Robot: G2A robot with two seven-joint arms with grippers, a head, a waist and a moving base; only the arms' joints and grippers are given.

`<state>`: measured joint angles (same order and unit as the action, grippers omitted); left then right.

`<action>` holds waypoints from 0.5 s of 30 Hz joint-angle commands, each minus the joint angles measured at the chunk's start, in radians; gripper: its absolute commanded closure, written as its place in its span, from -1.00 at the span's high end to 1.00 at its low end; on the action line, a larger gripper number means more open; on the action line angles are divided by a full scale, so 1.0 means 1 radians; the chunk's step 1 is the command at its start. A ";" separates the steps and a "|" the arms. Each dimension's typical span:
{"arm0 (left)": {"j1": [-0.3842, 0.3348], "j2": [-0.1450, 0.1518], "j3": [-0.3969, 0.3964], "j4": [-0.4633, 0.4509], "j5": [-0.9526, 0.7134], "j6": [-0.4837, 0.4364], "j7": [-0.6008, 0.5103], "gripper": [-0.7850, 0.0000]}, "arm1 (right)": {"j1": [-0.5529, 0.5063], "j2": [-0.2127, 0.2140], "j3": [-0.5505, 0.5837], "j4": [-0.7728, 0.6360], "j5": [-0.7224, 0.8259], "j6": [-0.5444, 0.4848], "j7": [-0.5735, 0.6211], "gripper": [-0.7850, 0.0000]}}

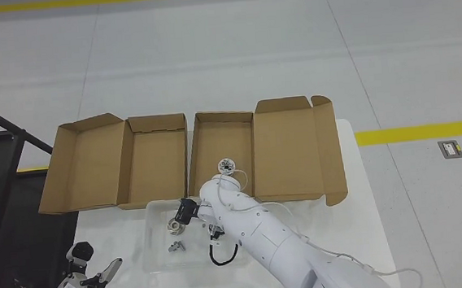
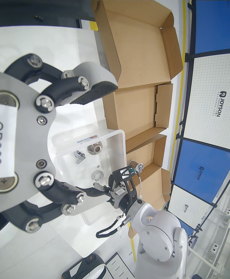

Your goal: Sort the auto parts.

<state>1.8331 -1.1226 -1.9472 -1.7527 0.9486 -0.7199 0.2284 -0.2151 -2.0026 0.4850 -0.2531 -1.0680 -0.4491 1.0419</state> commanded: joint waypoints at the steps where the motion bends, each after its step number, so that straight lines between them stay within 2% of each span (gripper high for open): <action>1: 0.000 0.000 0.000 0.000 0.000 0.000 0.000 1.00 | 0.000 0.000 0.000 0.000 0.000 0.000 0.000 1.00; 8: 0.000 0.000 0.000 0.000 0.000 0.000 0.000 1.00 | 0.000 0.000 0.000 0.000 0.000 0.000 0.000 1.00; 15: 0.000 0.000 0.000 0.000 0.000 0.000 0.000 1.00 | -0.030 0.014 -0.009 -0.028 -0.051 0.066 -0.087 1.00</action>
<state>1.8331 -1.1226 -1.9472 -1.7527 0.9486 -0.7199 0.2284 -0.2420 -1.9897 0.4766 -0.2756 -1.1147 -0.3988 0.9588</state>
